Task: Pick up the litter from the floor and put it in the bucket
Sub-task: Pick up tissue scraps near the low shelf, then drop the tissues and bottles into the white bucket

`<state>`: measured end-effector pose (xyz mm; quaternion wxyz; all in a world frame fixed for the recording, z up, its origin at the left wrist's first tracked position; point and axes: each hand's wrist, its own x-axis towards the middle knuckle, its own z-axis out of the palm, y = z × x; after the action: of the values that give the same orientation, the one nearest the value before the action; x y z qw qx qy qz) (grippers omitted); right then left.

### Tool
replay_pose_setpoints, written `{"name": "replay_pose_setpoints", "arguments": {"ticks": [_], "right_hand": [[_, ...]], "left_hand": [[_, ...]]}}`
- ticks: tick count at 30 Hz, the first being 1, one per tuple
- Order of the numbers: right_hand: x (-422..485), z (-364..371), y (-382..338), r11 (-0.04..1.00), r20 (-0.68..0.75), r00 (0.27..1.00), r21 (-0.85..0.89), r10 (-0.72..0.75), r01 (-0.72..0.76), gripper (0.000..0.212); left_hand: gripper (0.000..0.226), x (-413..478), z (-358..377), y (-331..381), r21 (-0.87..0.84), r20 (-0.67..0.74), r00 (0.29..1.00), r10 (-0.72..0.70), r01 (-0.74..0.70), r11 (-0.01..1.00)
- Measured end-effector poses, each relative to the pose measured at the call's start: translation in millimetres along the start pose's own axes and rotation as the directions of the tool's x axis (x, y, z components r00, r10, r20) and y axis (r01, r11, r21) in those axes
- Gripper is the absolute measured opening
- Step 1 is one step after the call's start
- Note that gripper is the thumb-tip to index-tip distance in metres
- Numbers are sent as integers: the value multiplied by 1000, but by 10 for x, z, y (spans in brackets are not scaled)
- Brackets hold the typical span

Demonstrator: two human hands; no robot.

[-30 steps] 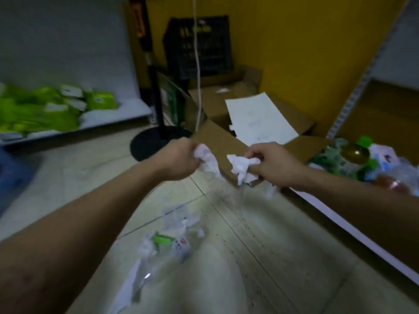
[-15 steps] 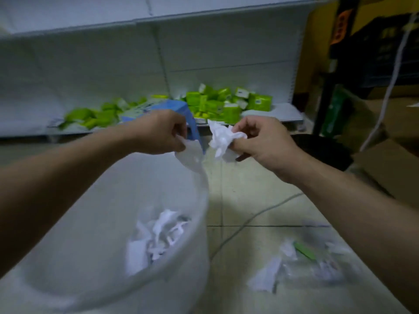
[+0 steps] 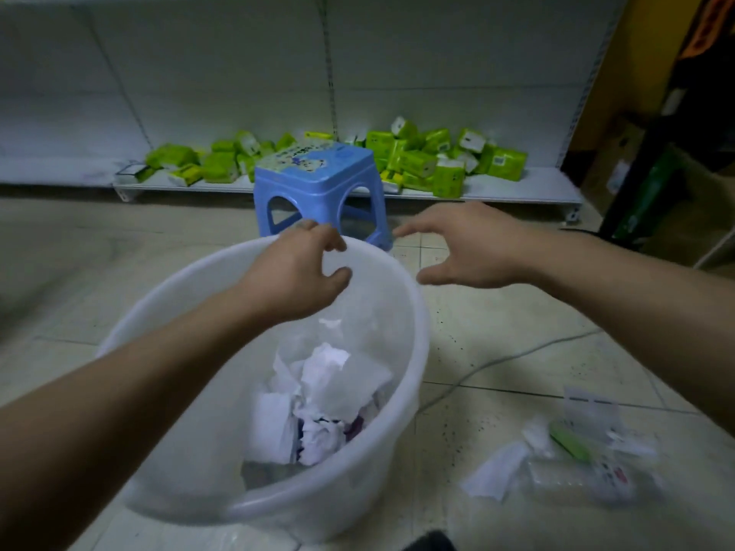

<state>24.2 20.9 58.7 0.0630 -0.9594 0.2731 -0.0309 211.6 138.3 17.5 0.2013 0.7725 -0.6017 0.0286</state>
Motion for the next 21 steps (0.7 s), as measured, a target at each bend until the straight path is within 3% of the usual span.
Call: {"name": "replay_pose_setpoints", "arguments": {"ticks": [4, 9, 13, 16, 21], "right_hand": [[-310, 15, 662, 986, 80, 988, -118, 130, -120, 75], [-789, 319, 1496, 948, 268, 923, -232, 278, -218, 88], [-1142, 728, 1998, 949, 382, 871, -169, 311, -265, 84], [-1415, 1046, 2282, 963, 424, 865, -94, 267, -251, 72], [-1596, 1581, 2553, 961, 461, 853, -5, 246, -275, 61]], "left_hand": [[41, 239, 282, 759, -54, 2, 988, 152, -152, 987], [52, 416, 858, 1693, 53, 216, 938, 269, -287, 956], [60, 414, 1380, 2104, 162, 422, 869, 258, -352, 922], [65, 341, 1790, 2214, 170, 516, 839, 173, -298, 939], [60, -46, 2522, 2035, 121, 687, 724, -65, -25, 992]]}}
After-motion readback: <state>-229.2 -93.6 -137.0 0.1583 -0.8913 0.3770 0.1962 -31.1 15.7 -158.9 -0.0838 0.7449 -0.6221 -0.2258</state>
